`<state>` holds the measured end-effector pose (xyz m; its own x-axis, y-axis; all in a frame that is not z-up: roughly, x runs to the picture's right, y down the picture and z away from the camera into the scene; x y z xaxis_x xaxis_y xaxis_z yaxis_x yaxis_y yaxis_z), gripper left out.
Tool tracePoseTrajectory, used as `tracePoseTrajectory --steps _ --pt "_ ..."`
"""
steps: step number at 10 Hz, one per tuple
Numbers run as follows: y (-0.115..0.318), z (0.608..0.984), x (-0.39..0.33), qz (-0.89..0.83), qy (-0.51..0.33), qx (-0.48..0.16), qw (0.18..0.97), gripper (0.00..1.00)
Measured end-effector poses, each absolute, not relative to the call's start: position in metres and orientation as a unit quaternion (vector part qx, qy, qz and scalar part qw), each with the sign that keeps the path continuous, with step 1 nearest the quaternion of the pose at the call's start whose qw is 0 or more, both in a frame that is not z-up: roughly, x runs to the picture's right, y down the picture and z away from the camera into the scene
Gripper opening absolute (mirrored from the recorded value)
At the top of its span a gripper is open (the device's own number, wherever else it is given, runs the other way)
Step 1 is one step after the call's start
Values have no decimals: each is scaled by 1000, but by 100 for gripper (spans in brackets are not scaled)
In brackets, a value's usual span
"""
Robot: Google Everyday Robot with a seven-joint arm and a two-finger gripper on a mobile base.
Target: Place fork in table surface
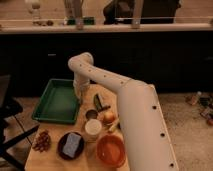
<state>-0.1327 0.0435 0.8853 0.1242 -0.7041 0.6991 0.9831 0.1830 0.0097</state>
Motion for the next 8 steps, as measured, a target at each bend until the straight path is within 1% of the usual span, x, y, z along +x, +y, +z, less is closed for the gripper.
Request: tracePoseTrajectory --steps 8 --pt "40 885 -105 -585 -288 -238 720 2"
